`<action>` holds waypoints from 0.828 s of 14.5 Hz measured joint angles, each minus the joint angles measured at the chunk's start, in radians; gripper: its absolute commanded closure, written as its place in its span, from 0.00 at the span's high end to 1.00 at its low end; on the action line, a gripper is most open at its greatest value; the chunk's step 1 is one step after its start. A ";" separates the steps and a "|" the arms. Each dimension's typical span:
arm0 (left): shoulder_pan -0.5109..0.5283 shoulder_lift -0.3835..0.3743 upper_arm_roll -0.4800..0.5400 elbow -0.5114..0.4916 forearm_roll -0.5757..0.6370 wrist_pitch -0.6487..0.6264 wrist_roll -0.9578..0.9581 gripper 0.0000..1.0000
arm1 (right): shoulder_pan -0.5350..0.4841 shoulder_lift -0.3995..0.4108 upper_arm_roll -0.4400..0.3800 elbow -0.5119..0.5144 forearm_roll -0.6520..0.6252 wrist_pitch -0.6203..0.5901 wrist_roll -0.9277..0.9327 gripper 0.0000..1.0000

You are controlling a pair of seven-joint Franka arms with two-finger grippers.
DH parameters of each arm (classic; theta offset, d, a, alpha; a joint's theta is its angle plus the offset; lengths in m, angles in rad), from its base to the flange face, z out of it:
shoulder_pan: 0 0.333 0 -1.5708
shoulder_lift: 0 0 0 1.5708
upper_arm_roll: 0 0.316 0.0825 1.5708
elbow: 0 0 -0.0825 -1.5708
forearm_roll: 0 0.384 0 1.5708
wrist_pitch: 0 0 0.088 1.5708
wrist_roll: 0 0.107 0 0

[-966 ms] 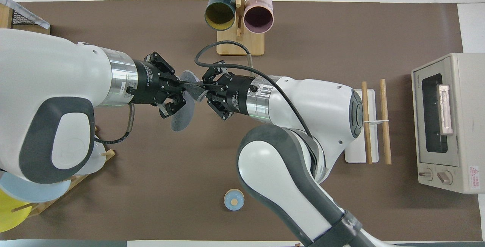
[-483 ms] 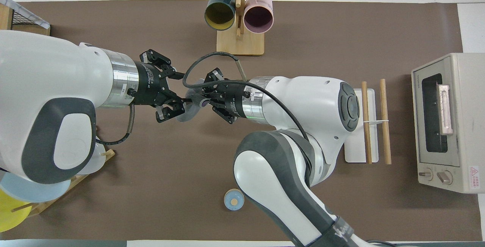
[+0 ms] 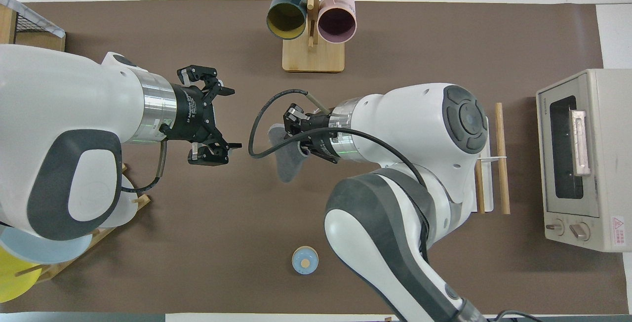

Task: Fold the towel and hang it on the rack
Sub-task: 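Carry the towel to the dowel rack with the right gripper while the left retracts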

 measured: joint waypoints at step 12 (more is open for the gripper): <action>0.302 -0.021 0.011 -0.045 0.131 -0.046 1.066 1.00 | -0.518 -0.248 -0.009 -0.314 -0.106 -0.215 -0.731 0.00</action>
